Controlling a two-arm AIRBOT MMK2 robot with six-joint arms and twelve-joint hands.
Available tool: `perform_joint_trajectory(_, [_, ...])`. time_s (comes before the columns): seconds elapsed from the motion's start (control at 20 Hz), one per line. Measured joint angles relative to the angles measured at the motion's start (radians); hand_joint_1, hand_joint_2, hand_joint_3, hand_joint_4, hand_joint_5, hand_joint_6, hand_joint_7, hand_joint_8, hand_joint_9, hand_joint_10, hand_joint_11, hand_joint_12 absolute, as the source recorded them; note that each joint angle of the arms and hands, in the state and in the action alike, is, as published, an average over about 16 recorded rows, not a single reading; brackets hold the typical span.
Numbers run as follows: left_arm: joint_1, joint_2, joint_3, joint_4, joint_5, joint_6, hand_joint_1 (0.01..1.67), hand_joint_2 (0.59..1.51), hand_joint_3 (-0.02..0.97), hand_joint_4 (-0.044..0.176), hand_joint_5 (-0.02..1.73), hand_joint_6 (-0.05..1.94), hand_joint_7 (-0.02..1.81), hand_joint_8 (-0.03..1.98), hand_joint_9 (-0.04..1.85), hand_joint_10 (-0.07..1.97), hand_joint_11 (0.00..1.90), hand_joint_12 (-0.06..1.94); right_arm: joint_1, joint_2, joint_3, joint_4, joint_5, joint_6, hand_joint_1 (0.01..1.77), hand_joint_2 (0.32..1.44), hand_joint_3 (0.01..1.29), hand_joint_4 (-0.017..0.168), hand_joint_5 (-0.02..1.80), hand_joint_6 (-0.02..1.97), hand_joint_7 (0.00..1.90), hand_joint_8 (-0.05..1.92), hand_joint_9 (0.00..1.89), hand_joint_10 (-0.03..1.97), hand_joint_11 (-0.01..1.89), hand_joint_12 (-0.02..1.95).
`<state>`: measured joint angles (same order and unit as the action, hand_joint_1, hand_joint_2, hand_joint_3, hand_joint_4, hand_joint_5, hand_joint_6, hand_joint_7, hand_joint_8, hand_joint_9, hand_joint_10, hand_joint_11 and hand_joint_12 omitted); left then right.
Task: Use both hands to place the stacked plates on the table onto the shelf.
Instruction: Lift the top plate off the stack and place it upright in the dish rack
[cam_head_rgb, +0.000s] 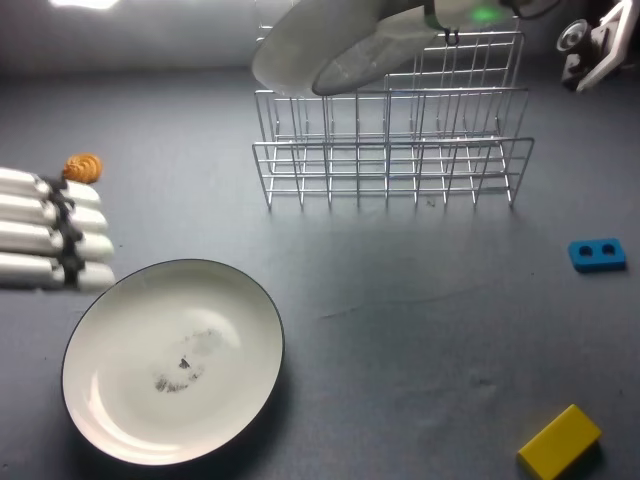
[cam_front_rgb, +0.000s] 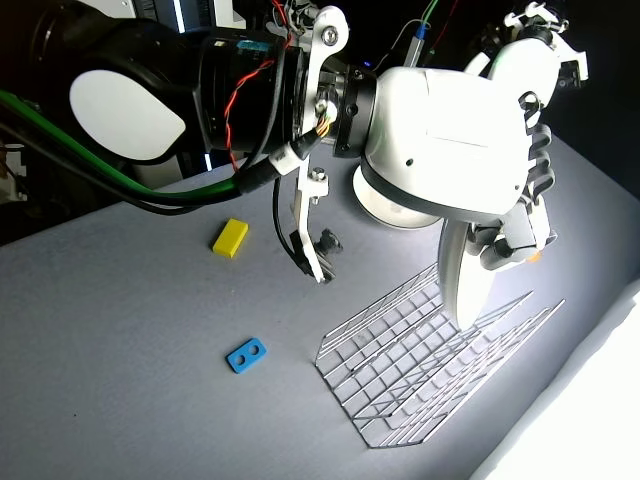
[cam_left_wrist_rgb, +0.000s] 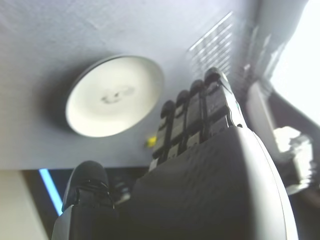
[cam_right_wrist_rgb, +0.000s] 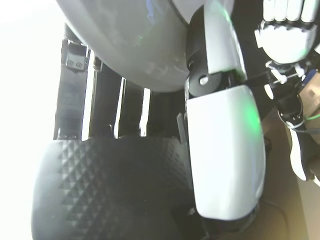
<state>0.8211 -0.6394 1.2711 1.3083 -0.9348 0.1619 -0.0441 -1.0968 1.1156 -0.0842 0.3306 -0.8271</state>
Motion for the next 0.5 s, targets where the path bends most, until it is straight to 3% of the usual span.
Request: perform_joint_trajectory(0.5, [0.048, -0.029, 0.013, 0.023, -0.183, 0.105, 0.02, 1.195, 0.009, 0.0, 0.06, 0.02, 0.06, 0.0, 0.03, 0.01, 0.02, 0.01, 0.026, -0.03, 0.058, 0.154, -0.095, 0.003, 1.19, 1.02, 0.01, 0.009, 0.9, 1.05, 1.03, 0.95, 1.25, 0.01, 0.79, 0.93])
